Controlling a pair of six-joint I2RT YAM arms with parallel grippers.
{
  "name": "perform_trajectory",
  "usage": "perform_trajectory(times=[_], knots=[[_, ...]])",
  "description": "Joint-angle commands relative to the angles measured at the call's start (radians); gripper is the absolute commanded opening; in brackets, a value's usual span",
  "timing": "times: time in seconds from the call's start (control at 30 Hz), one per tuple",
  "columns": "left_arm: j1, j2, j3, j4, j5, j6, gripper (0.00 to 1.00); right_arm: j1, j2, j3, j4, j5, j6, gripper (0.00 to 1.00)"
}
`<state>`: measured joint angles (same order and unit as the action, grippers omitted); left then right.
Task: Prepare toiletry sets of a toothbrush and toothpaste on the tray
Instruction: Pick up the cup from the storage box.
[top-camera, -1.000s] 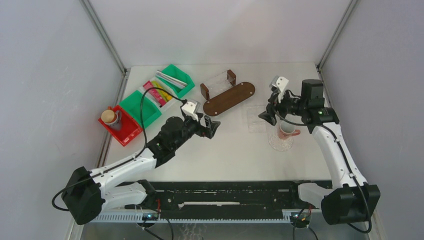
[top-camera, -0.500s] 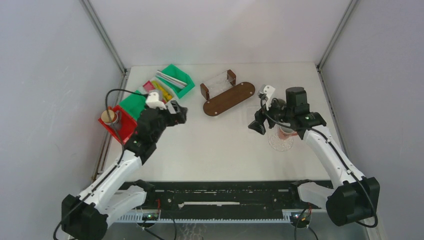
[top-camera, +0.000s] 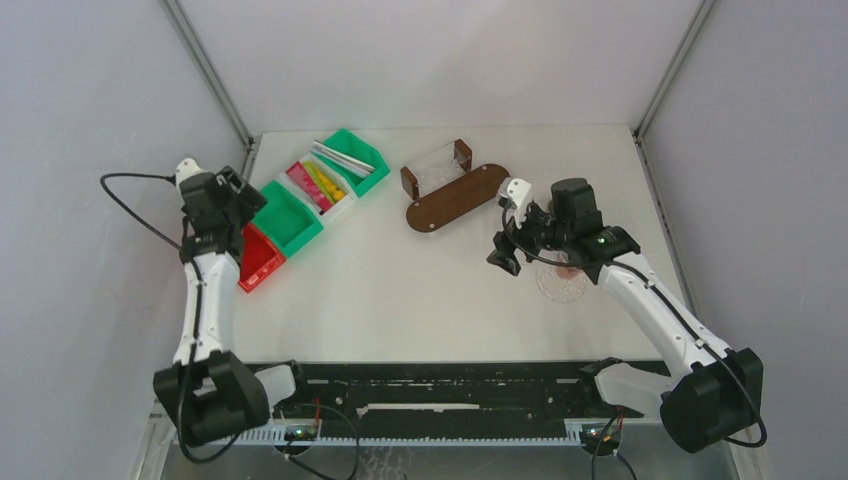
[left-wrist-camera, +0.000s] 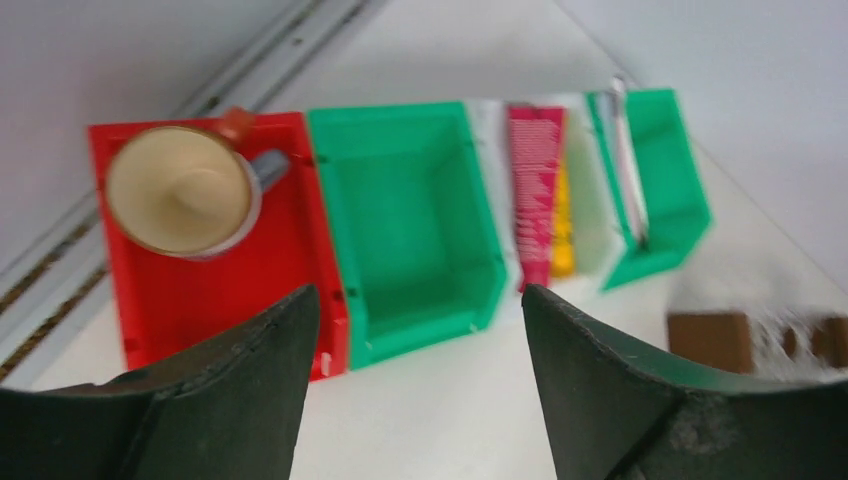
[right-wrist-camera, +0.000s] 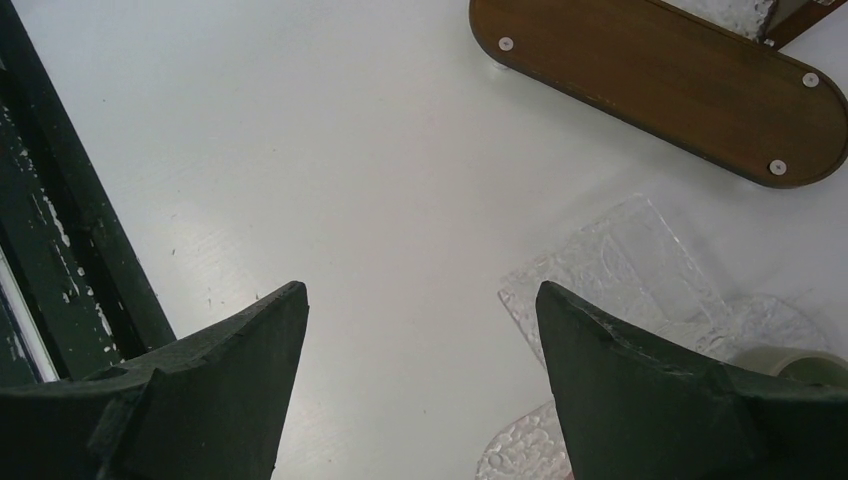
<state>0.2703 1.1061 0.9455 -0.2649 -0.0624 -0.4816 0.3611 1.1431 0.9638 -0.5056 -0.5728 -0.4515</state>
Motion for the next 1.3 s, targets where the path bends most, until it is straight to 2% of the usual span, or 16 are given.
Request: perform_trajectory(times=[0.0,0.03,0.13,0.37,0.47,0.67,0.8,0.93,1.07,1.1,1.27], knots=[[0.072,0.132,0.172,-0.129,-0.093,0.097,0.77,0.024,-0.009,0.018,0.030,0.035,-0.027,0.91],[0.080,0.161,0.201,-0.142,-0.105,0.130,0.72,0.027,-0.007,0.018,0.031,0.040,-0.028,0.91],[0.096,0.238,0.266,-0.171,-0.152,0.206,0.70,0.035,-0.002,0.018,0.030,0.048,-0.035,0.91],[0.152,0.404,0.367,-0.177,-0.103,0.293,0.58,0.045,0.001,0.018,0.025,0.061,-0.047,0.91],[0.155,0.473,0.406,-0.206,-0.107,0.314,0.47,0.048,0.003,0.018,0.024,0.068,-0.051,0.91],[0.163,0.549,0.415,-0.225,-0.115,0.325,0.40,0.057,0.010,0.018,0.024,0.080,-0.060,0.91],[0.166,0.587,0.429,-0.241,-0.110,0.333,0.36,0.061,0.012,0.018,0.022,0.085,-0.065,0.91],[0.169,0.617,0.457,-0.265,-0.095,0.333,0.23,0.063,0.014,0.018,0.020,0.092,-0.069,0.92],[0.169,0.616,0.463,-0.271,-0.100,0.334,0.03,0.063,0.015,0.018,0.021,0.094,-0.071,0.92],[0.170,0.612,0.464,-0.271,-0.103,0.335,0.01,0.063,0.015,0.018,0.021,0.093,-0.070,0.92],[0.170,0.560,0.461,-0.273,-0.105,0.336,0.00,0.063,0.014,0.018,0.018,0.093,-0.073,0.92]])
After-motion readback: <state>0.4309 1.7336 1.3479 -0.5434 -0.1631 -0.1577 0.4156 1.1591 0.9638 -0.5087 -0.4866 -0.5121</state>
